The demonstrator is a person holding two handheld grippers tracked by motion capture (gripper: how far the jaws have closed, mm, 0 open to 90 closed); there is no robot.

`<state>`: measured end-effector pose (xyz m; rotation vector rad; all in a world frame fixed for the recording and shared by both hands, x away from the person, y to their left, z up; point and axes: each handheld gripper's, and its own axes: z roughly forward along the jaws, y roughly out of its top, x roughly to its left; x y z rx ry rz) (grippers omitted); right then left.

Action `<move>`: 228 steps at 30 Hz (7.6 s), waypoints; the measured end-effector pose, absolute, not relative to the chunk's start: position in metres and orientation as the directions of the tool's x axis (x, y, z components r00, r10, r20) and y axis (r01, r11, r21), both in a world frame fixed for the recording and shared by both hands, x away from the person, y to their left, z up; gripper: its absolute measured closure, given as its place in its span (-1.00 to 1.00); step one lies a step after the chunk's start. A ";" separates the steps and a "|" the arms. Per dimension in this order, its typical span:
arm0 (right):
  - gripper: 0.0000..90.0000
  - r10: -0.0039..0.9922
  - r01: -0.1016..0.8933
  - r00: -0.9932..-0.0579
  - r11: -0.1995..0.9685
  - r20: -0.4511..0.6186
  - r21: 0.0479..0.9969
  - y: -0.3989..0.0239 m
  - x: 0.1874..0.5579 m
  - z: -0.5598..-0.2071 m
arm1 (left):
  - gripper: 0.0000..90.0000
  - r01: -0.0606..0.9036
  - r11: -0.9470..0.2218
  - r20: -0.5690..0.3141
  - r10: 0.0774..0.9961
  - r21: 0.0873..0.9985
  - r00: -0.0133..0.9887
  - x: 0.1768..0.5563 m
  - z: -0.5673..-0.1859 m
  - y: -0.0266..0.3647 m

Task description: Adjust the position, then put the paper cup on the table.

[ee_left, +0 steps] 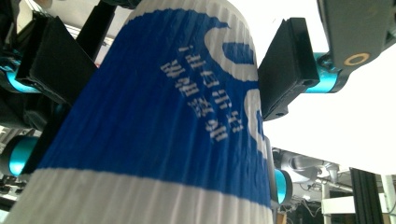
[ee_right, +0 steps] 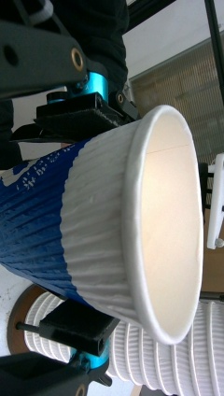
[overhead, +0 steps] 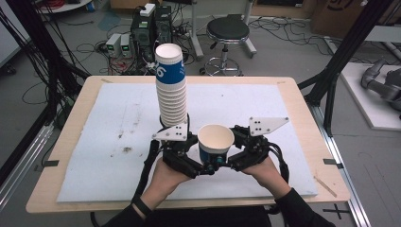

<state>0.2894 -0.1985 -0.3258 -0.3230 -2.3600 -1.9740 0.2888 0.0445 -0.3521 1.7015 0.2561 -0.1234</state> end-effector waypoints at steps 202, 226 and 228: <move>-0.48 0.780 0.275 -0.613 0.057 0.129 0.960 -0.302 0.405 -0.400 | -0.68 0.178 -0.170 -0.075 0.484 0.969 0.872 0.284 -0.377 0.163; -0.47 0.824 0.334 -0.554 0.085 0.122 0.939 -0.291 0.428 -0.430 | -0.68 0.163 -0.166 -0.066 0.477 0.973 0.876 0.282 -0.376 0.163; -0.47 0.826 0.341 -0.549 0.083 0.127 0.936 -0.290 0.429 -0.432 | -0.68 0.164 -0.166 -0.067 0.474 0.972 0.878 0.282 -0.376 0.163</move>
